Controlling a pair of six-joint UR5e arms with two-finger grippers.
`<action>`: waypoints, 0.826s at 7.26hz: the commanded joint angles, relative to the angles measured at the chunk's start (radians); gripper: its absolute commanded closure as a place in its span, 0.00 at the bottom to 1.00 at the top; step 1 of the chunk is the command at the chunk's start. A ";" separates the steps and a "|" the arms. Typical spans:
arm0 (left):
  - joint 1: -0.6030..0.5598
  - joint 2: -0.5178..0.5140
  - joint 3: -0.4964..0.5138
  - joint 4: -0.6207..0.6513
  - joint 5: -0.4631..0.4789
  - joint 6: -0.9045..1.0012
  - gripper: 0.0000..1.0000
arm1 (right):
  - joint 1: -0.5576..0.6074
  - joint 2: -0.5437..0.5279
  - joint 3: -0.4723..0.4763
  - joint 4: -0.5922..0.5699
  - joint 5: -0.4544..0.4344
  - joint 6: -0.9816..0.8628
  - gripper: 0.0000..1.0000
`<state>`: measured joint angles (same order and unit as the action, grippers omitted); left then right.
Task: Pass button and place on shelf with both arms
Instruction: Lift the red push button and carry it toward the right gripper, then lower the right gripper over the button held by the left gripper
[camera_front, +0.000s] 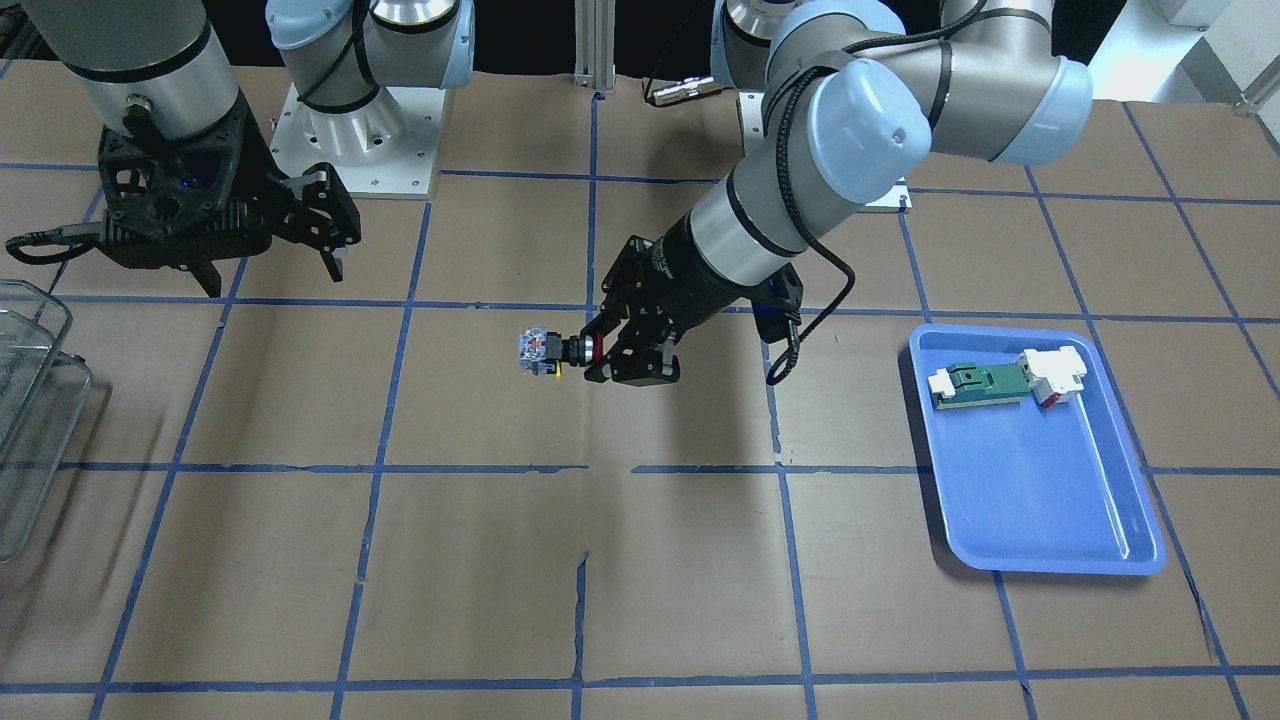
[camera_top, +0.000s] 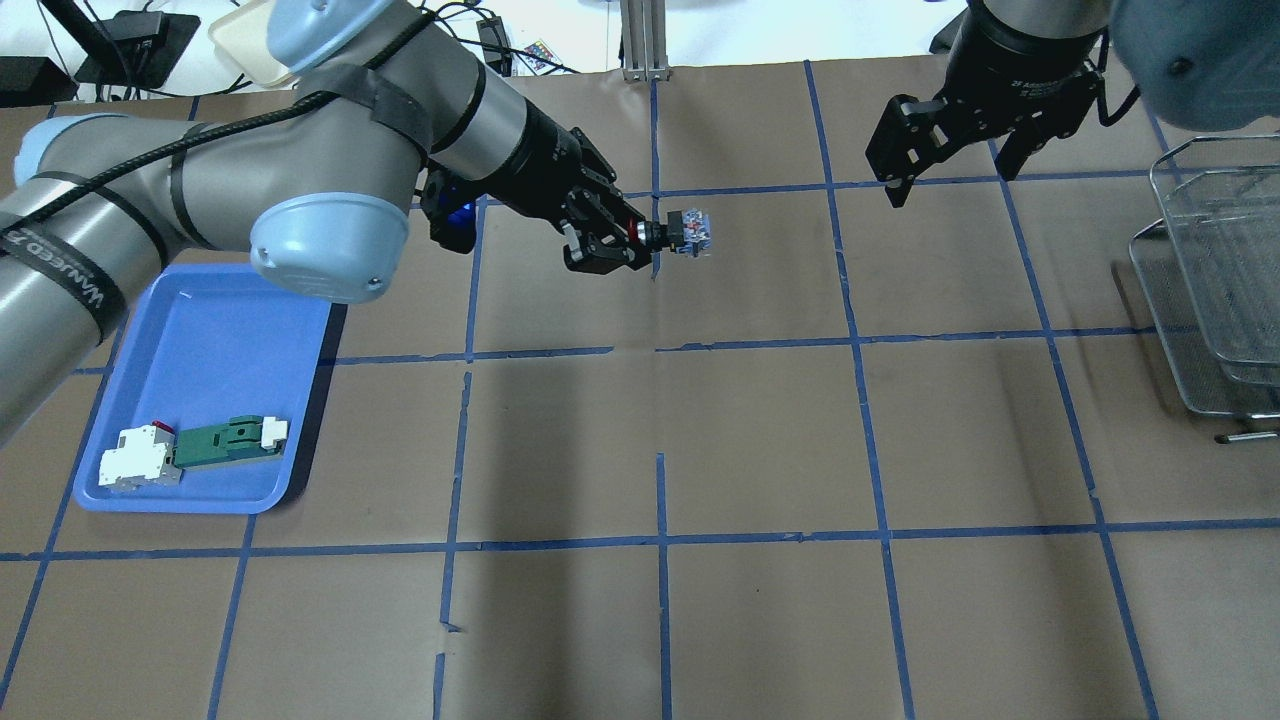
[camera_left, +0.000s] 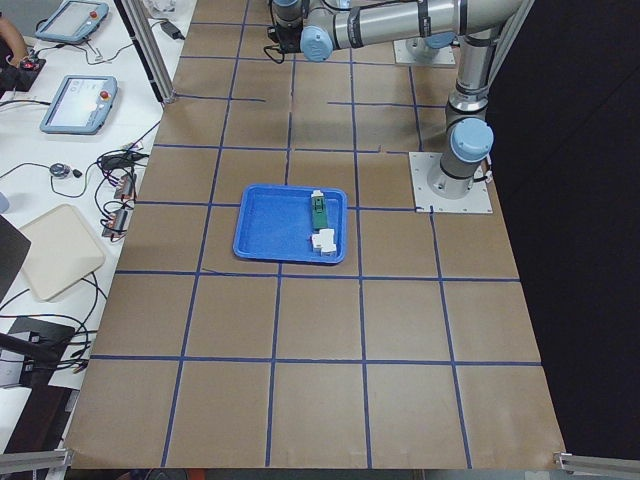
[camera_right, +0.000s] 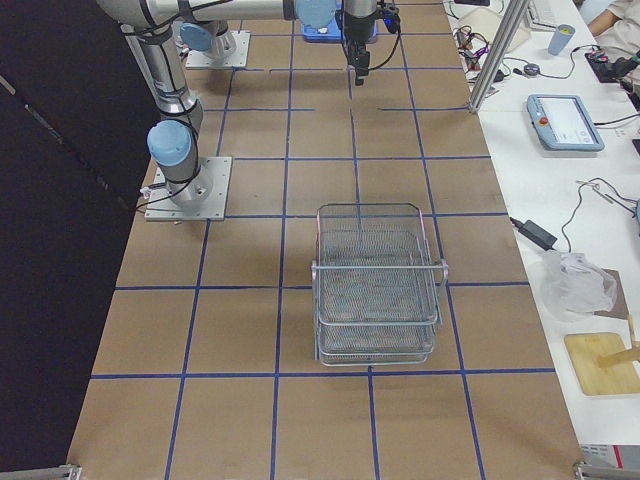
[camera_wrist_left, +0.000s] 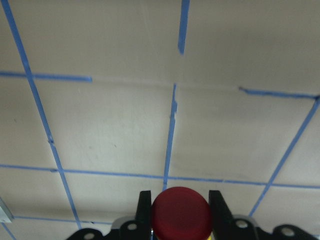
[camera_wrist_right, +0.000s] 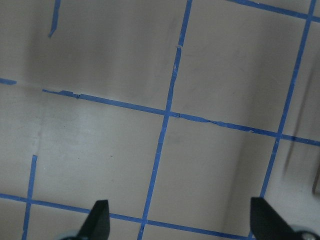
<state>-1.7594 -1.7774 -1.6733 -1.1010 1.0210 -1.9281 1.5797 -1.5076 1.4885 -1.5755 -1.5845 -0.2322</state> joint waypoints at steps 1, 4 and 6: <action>-0.061 -0.007 -0.002 0.048 -0.001 -0.087 1.00 | 0.009 0.030 0.010 -0.024 0.088 -0.074 0.00; -0.124 -0.014 0.000 0.105 -0.001 -0.179 1.00 | 0.003 0.044 0.010 -0.067 0.200 -0.374 0.00; -0.158 -0.019 0.000 0.136 0.004 -0.224 1.00 | 0.002 0.032 0.013 -0.058 0.233 -0.696 0.00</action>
<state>-1.8982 -1.7937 -1.6736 -0.9825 1.0218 -2.1255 1.5824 -1.4657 1.4997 -1.6380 -1.3742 -0.7634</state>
